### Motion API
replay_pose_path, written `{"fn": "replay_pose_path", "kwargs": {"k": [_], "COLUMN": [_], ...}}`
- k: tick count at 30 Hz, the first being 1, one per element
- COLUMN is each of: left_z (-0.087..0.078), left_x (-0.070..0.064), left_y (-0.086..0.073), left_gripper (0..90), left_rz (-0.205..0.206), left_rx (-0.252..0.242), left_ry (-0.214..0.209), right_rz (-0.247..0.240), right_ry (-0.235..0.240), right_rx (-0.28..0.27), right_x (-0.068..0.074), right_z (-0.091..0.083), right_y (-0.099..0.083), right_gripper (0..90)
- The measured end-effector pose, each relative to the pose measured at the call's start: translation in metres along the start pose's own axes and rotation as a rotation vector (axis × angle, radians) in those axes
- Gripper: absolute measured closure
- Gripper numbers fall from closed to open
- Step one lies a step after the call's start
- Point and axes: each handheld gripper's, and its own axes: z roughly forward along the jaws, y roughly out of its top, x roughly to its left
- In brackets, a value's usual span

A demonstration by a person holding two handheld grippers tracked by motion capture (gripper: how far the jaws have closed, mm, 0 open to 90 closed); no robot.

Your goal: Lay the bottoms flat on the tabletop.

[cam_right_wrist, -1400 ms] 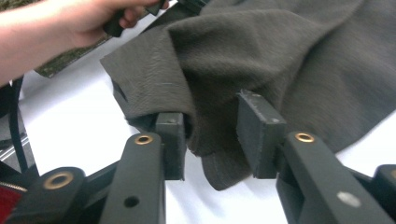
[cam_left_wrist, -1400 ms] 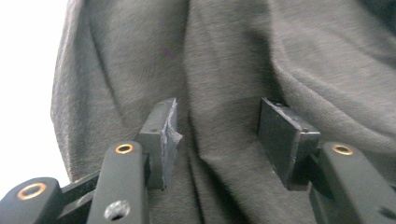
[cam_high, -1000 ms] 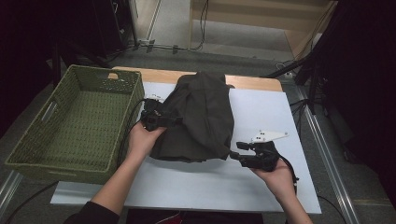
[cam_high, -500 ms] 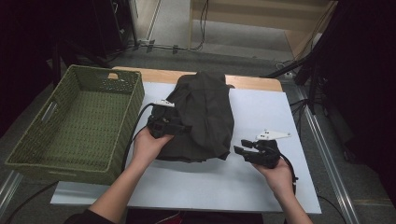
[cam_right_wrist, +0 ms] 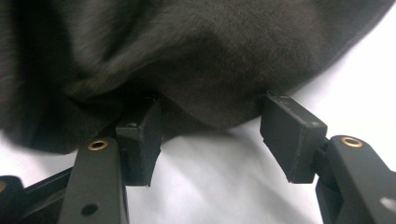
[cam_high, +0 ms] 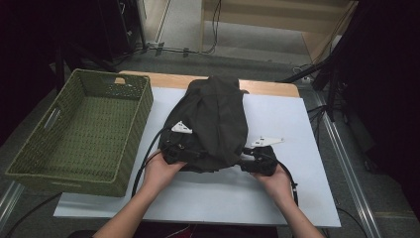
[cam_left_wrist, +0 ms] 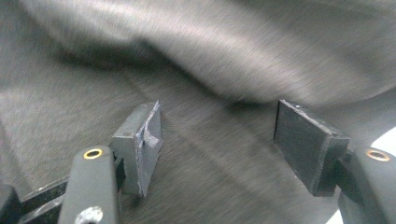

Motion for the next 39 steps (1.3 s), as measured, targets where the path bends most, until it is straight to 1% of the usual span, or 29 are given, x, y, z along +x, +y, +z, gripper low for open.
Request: {"fn": "replay_pose_path", "kwargs": {"k": [1, 2, 4, 6, 8, 9, 10, 11, 13, 15, 16, 17, 18, 20, 21, 22, 24, 26, 27, 29, 30, 31, 32, 33, 34, 35, 36, 37, 39], "left_z": [0.003, 0.006, 0.01, 0.015, 0.018, 0.019, 0.019, 0.019, 0.019, 0.02, 0.021, 0.02, 0.02, 0.02, 0.02, 0.02, 0.02, 0.019, 0.018, 0.015, 0.013, 0.01, 0.007, 0.005, 0.003, 0.002, 0.0, -0.001, -0.005], "left_x": [0.002, 0.003, 0.004, 0.003, 0.004, 0.004, 0.005, 0.006, 0.007, 0.009, 0.009, 0.01, 0.012, 0.015, 0.015, 0.014, 0.014, 0.016, 0.017, 0.019, 0.02, 0.02, 0.019, 0.019, 0.019, 0.019, 0.02, 0.021, 0.023], "left_y": [-0.002, -0.004, -0.006, -0.007, -0.007, -0.007, -0.007, -0.007, -0.007, -0.009, -0.01, -0.01, -0.01, -0.01, -0.01, -0.01, -0.009, -0.008, -0.008, -0.006, -0.005, -0.003, -0.002, 0.0, 0.001, 0.001, 0.001, 0.001, 0.001], "left_gripper": [33.3, 33.3, 33.5, 33.7, 34.8, 35.6, 36.8, 38.5, 42.1, 46.9, 50.0, 55.6, 60.2, 64.9, 66.5, 67.6, 71.0, 72.3, 72.4, 73.4, 74.3, 76.3, 79.0, 80.0, 81.5, 81.7, 81.8, 81.7, 81.4], "left_rz": [0.002, 0.001, -0.003, 0.006, -0.009, -0.012, -0.021, -0.026, -0.035, -0.031, -0.023, -0.015, -0.024, -0.05, -0.046, -0.04, -0.043, -0.059, -0.07, -0.087, -0.091, -0.084, -0.081, -0.077, -0.078, -0.082, -0.083, -0.087, -0.097], "left_rx": [0.01, 0.007, 0.005, 0.016, 0.02, 0.019, 0.017, 0.017, 0.014, 0.012, 0.008, 0.007, 0.003, 0.001, 0.001, 0.004, 0.008, 0.01, 0.013, 0.017, 0.017, 0.016, 0.011, 0.011, 0.002, -0.001, 0.001, -0.001, -0.014], "left_ry": [0.003, 0.009, 0.011, 0.024, 0.024, 0.024, 0.028, 0.023, 0.025, 0.024, 0.031, 0.043, 0.039, 0.032, 0.035, 0.041, 0.042, 0.026, 0.017, 0.002, -0.004, -0.008, -0.014, -0.017, -0.022, -0.029, -0.029, -0.029, -0.037], "right_rz": [0.002, 0.005, 0.019, 0.017, 0.007, 0.0, -0.003, 0.0, 0.019, 0.048, 0.057, 0.073, 0.096, 0.105, 0.103, 0.093, 0.077, 0.083, 0.082, 0.054, 0.042, 0.034, 0.041, 0.057, 0.056, 0.043, 0.028, 0.011, -0.007], "right_ry": [-0.006, -0.005, 0.008, -0.002, -0.019, -0.026, -0.035, -0.034, -0.03, -0.013, 0.011, 0.047, 0.09, 0.159, 0.182, 0.201, 0.229, 0.265, 0.269, 0.226, 0.211, 0.204, 0.201, 0.215, 0.22, 0.2, 0.171, 0.155, 0.133], "right_rx": [-0.004, -0.012, -0.017, -0.013, -0.015, -0.022, -0.023, -0.027, -0.019, 0.015, 0.025, 0.029, 0.02, -0.005, -0.02, -0.03, -0.054, -0.088, -0.094, -0.076, -0.061, -0.045, -0.037, -0.04, -0.039, -0.049, -0.075, -0.092, -0.108], "right_x": [0.001, 0.002, 0.003, 0.004, 0.006, 0.008, 0.009, 0.01, 0.012, 0.012, 0.012, 0.012, 0.013, 0.018, 0.021, 0.025, 0.033, 0.038, 0.041, 0.044, 0.042, 0.04, 0.036, 0.034, 0.032, 0.031, 0.031, 0.03, 0.028], "right_z": [0.003, 0.006, 0.011, 0.017, 0.024, 0.025, 0.027, 0.027, 0.028, 0.026, 0.024, 0.021, 0.017, 0.007, 0.002, -0.004, -0.015, -0.025, -0.029, -0.031, -0.029, -0.027, -0.025, -0.024, -0.024, -0.025, -0.027, -0.029, -0.034], "right_y": [0.0, 0.001, 0.001, 0.001, 0.001, 0.001, 0.003, 0.004, 0.006, 0.011, 0.013, 0.015, 0.018, 0.023, 0.026, 0.028, 0.032, 0.033, 0.033, 0.033, 0.031, 0.029, 0.027, 0.026, 0.026, 0.027, 0.027, 0.027, 0.027], "right_gripper": [37.6, 38.9, 42.8, 47.4, 48.9, 51.2, 54.4, 65.3, 73.9, 80.4, 81.6, 82.4, 82.7, 82.9, 82.9, 82.9, 83.0, 82.9, 82.9, 82.6, 82.0, 80.3, 79.8, 78.3, 74.5, 65.1, 58.6, 57.0, 51.8]}}
